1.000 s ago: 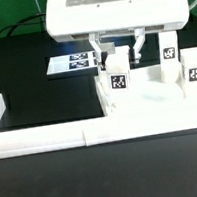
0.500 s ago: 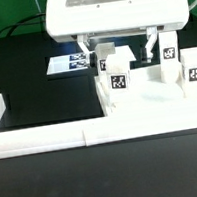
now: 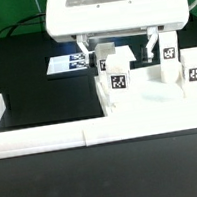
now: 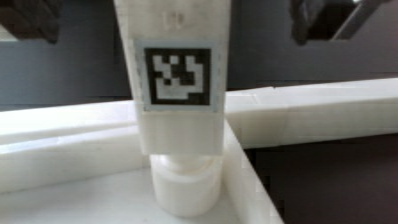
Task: Assemble square table
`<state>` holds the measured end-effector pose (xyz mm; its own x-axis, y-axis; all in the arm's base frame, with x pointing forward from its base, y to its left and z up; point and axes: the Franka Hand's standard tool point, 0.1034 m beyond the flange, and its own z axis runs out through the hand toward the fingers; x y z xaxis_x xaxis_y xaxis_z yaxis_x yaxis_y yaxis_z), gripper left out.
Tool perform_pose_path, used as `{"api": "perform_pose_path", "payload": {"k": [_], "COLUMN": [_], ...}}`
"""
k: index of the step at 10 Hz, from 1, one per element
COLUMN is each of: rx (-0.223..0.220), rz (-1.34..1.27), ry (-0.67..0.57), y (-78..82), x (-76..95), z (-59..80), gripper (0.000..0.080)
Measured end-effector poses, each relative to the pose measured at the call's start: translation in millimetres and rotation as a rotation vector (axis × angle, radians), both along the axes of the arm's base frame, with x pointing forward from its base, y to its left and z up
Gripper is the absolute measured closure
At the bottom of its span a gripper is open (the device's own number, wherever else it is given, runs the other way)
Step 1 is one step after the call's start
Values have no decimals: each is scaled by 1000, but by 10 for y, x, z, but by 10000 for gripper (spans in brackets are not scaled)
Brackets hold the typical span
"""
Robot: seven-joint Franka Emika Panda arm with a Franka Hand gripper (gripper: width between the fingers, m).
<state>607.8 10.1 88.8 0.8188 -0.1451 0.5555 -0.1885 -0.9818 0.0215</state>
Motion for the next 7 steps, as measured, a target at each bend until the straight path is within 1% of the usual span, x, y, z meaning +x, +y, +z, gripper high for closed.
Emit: {"api": "perform_pose_path", "payload": {"k": [1,2,3,4,5,6,7], "rx": [35,63,81,134,153,165,194], "rz": [-5,-10,-15,-23,-24,-34,-42], "ry": [57,104,131,262,332,377,472], "y": [3,8,20,116,102,41,8], "x": [84,148,199,188,217,197,120], "z": [109,180,203,160,152,115,77], "gripper": [150,150,150,150,150,150,150]}}
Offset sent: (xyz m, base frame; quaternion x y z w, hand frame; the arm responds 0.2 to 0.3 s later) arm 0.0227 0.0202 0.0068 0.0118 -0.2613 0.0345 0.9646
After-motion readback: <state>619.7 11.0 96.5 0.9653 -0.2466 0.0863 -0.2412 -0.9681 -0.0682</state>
